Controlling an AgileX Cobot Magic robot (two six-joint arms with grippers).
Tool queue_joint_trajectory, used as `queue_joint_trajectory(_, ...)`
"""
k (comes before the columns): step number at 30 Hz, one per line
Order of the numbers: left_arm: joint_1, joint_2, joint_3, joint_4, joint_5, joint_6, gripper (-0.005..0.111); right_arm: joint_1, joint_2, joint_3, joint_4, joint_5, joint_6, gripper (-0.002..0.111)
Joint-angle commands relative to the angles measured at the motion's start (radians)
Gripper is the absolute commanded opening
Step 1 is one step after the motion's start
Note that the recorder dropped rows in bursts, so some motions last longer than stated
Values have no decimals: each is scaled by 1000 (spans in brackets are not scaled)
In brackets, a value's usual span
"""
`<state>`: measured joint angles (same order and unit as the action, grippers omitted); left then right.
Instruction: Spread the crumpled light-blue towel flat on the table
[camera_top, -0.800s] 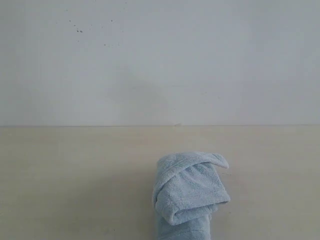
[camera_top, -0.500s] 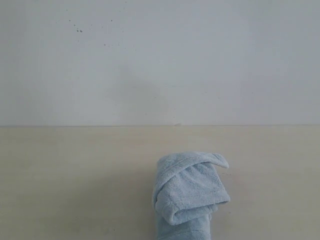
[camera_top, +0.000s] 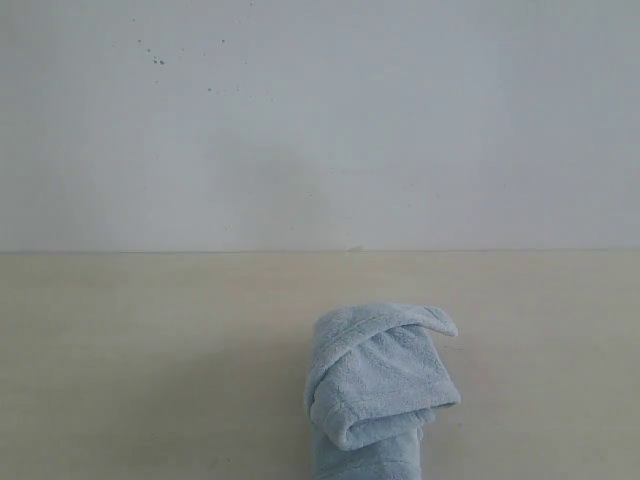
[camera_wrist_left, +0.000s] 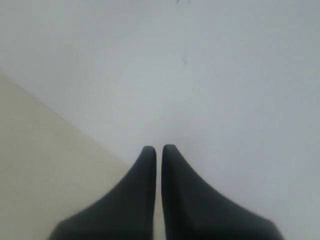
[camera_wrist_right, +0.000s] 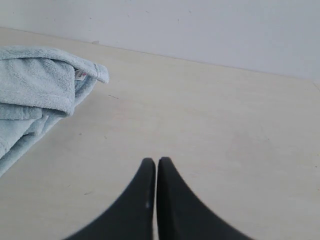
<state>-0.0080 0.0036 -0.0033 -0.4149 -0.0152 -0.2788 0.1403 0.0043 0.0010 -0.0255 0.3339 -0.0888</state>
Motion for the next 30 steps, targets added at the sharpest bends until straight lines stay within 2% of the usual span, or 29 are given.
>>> queue_joint_trajectory(1,-3,-4,3,8,-394,-13,4,-6,-4,-1,-7,-4,1,1)
queue_joint_trajectory(3,-3,-4,-1,8,-618,-13,4,-6,-4,-1,-7,-4,1,1)
queue_joint_trajectory(5,-3,-4,-41,8,-749,-13,4,-6,-4,-1,-7,-4,1,1)
queue_joint_trajectory(8,-3,34,-157,14,-756,-80,4,-6,-4,-1,-7,-4,1,1)
queue_joint_trajectory(11,-3,149,-318,135,-709,-203,4,-6,-4,-1,-7,-4,1,1)
queue_joint_trajectory(13,-3,288,-436,335,-730,-295,4,-6,-4,-1,-7,-4,1,1)
queue_joint_trajectory(17,-3,633,-687,788,-866,-415,4,0,-4,-1,-7,-4,1,1)
queue_joint_trajectory(19,-3,800,-811,1001,-857,-507,4,0,-4,-1,-7,-4,1,1)
queue_joint_trajectory(21,-5,963,-950,1299,-712,-824,4,0,-4,-1,-7,-4,1,1)
queue_joint_trajectory(23,-27,1108,-1071,1820,-511,-1314,4,0,-4,-1,-7,-4,1,1)
queue_joint_trajectory(24,-40,1160,-1104,2066,-472,-1526,4,0,-4,-1,-7,-4,1,1)
queue_joint_trajectory(25,-53,1220,-1126,2159,-487,-1691,4,0,-4,-1,-7,-4,1,1)
queue_joint_trajectory(28,-58,1344,-1111,2159,-592,-1748,4,0,-4,-1,-5,-5,1,1)
queue_joint_trajectory(30,-83,1402,-1088,2159,-601,-1774,4,0,-4,-1,-3,-5,1,1)
